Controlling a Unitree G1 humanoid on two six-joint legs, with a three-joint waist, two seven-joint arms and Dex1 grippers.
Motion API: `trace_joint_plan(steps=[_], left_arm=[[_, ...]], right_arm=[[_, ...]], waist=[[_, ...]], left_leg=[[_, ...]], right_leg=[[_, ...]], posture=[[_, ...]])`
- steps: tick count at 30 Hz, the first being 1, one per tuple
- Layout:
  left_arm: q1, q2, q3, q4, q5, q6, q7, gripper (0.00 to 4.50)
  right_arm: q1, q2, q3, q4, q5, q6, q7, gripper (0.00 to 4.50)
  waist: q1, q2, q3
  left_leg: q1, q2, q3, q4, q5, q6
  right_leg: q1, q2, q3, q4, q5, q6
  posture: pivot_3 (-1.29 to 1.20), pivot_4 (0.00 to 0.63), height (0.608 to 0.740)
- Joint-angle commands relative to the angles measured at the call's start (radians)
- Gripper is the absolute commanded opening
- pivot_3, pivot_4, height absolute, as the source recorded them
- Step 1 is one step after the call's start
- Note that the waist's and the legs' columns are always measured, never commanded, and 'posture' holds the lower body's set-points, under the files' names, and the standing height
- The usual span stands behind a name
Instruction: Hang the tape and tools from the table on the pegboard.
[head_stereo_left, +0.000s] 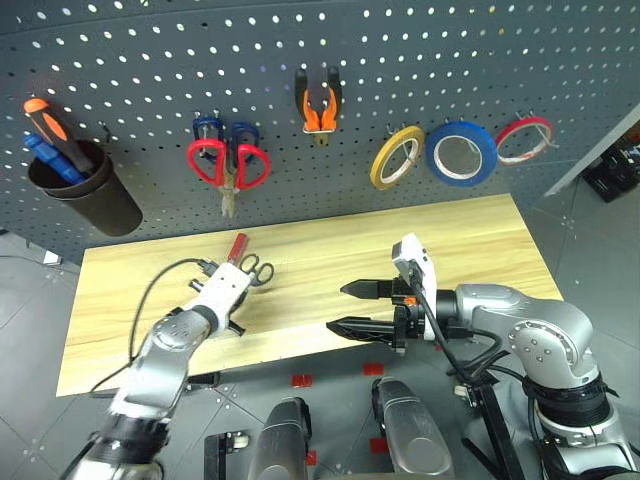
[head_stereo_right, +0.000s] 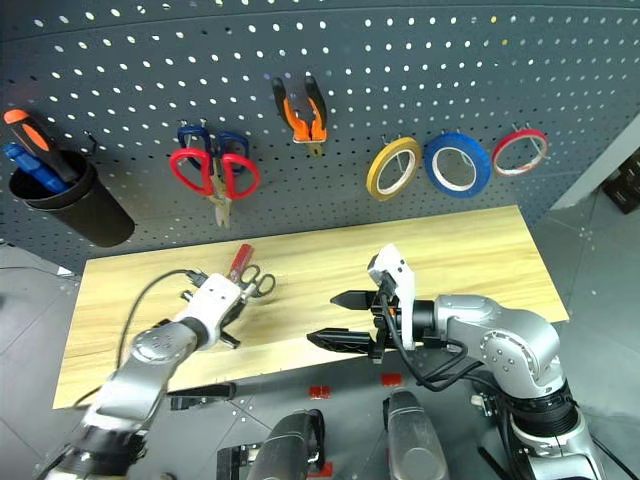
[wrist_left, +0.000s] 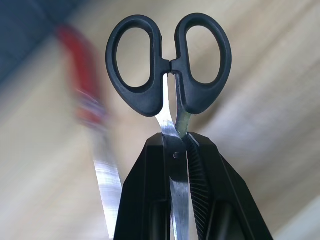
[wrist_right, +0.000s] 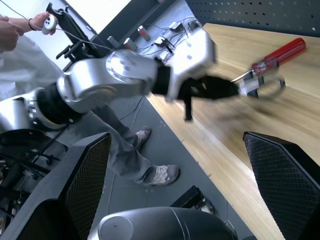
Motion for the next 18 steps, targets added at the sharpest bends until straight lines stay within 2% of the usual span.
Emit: trace_joint_plan(steps=[1,5,11,18], left_arm=[[0.051,-0.055,0.079,-0.120,-0.050,-0.089,0.029,0.21],[0.129,-0.125,0.156,-0.220,-0.094,-0.171,0.052,0.21],[0.252,-0.227,0.217,-0.421,-0.077,-0.201,0.137,0.21],[0.177,-0.264,0.256,-0.501,-0.087,-0.158,0.177,0.21]], right_arm=[[-0.002,0.003,-0.004,-0.042,0.022,-0.023,-0.006,4.50],[-0.009,0.002,0.011,-0.043,0.011,-0.038,-0.004,4.50],[-0.006,-0.028,0.031,-0.053,-0.008,-0.071,0.013,4.50],[-0.014,-0.037,0.062,-0.046,-0.028,-0.111,0.031,4.50]], waist=[[0.005,0.000,0.000],[0.015,0.000,0.000],[0.018,0.000,0.000],[0.026,-0.001,-0.001]], left_leg=[[0.000,0.000,0.000,0.000,0.000,0.000],[-0.001,0.000,0.001,0.000,0.000,0.000],[0.000,0.001,0.003,-0.001,0.000,0.000],[0.000,0.000,0.001,0.001,0.000,0.000]], right_leg=[[0.000,0.000,0.000,0.000,0.000,0.000],[-0.001,0.001,-0.001,-0.001,0.000,0.000],[-0.001,0.002,-0.001,0.000,0.000,0.000],[0.000,0.005,-0.004,0.002,0.001,0.000]], posture=[[-0.19,0.308,0.740],[-0.19,0.304,0.740],[-0.18,0.292,0.740],[-0.15,0.277,0.740]])
